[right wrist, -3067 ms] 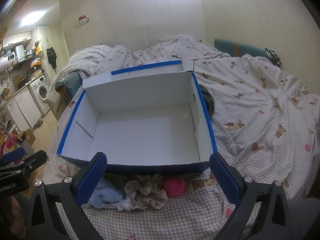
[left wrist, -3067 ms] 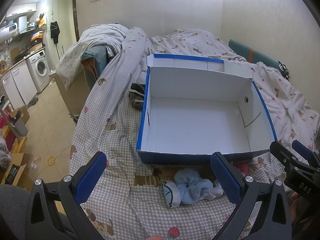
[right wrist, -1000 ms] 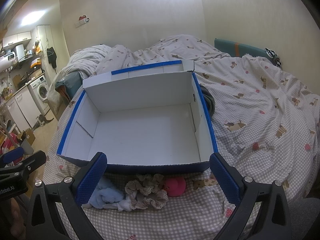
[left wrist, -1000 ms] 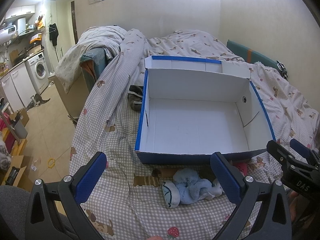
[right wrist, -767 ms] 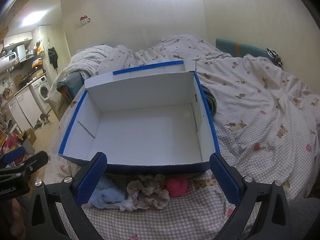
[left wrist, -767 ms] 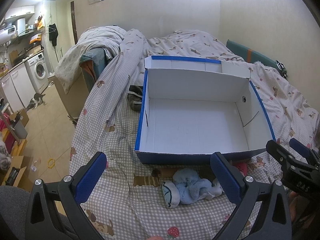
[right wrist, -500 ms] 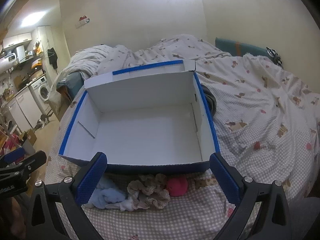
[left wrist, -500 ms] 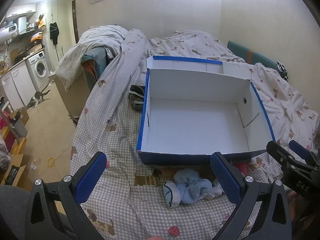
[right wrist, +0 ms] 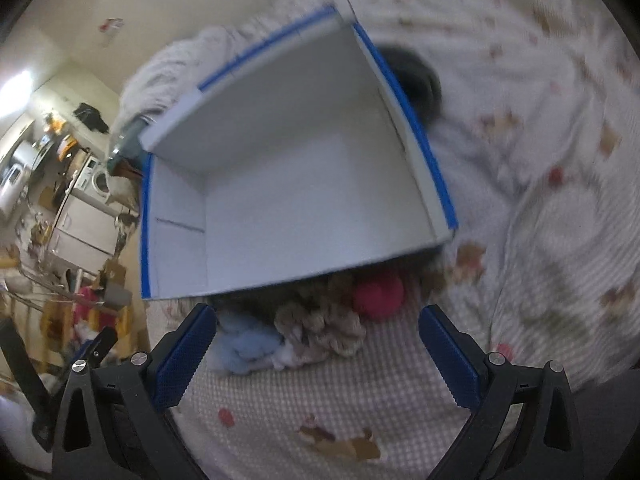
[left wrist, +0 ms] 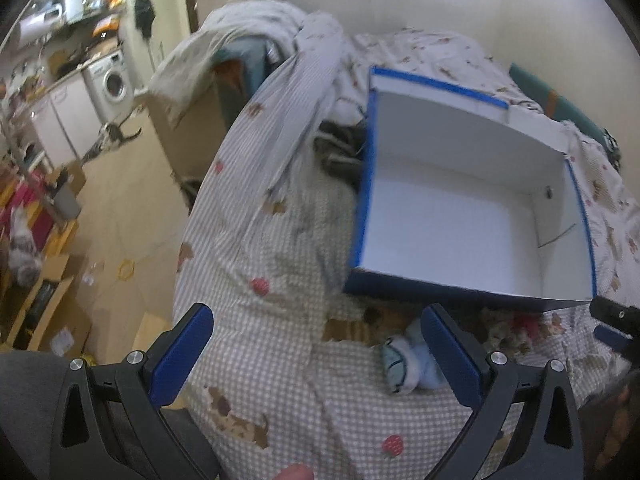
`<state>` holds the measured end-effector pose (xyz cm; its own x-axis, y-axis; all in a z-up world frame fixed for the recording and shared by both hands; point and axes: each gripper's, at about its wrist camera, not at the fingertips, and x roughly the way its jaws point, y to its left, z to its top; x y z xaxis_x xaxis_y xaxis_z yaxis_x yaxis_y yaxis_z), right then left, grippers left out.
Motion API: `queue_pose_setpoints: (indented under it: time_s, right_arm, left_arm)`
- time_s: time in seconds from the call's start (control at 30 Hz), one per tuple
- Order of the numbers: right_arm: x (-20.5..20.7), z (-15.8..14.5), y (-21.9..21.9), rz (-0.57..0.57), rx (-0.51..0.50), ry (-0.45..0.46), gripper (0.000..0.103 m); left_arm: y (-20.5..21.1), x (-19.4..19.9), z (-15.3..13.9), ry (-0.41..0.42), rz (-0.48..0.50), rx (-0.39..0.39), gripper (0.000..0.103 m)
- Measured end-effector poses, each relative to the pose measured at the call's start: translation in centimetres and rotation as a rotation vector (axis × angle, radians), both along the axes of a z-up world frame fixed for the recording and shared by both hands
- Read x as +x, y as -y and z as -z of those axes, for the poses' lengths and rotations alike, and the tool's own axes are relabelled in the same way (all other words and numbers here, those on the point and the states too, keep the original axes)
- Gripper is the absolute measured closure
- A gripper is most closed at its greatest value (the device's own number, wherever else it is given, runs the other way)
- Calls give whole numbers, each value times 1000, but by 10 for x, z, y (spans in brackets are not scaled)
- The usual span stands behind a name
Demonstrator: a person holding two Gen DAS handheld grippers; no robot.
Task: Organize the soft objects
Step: 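Grasp the beige lace scrunchie with the right gripper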
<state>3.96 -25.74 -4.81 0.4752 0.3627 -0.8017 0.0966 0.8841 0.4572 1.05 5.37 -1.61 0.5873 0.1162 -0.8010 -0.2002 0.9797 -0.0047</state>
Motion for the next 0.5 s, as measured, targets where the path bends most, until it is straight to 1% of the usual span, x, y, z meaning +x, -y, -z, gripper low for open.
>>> queue_pose_setpoints:
  time_s: [0.1, 0.17, 0.3, 0.33, 0.43, 0.5]
  right_arm:
    - [11, 22, 2, 14, 24, -97, 0]
    - [16, 39, 0, 26, 62, -158, 0]
    - [23, 78, -16, 50, 125, -273, 1]
    - [24, 85, -21, 58, 136, -294, 1]
    - [26, 104, -33, 110, 127, -334, 1]
    - [28, 115, -39, 144, 133, -360, 2]
  left_arm:
    - [-13, 0, 6, -30, -19, -21, 0]
    - [-18, 0, 8, -43, -28, -36, 0]
    - [-24, 0, 13, -68, -34, -58, 0]
    - [-23, 0, 13, -71, -31, -62, 0]
    - [-19, 0, 12, -72, -13, -70, 0]
    - [-13, 1, 13, -76, 18, -84, 0]
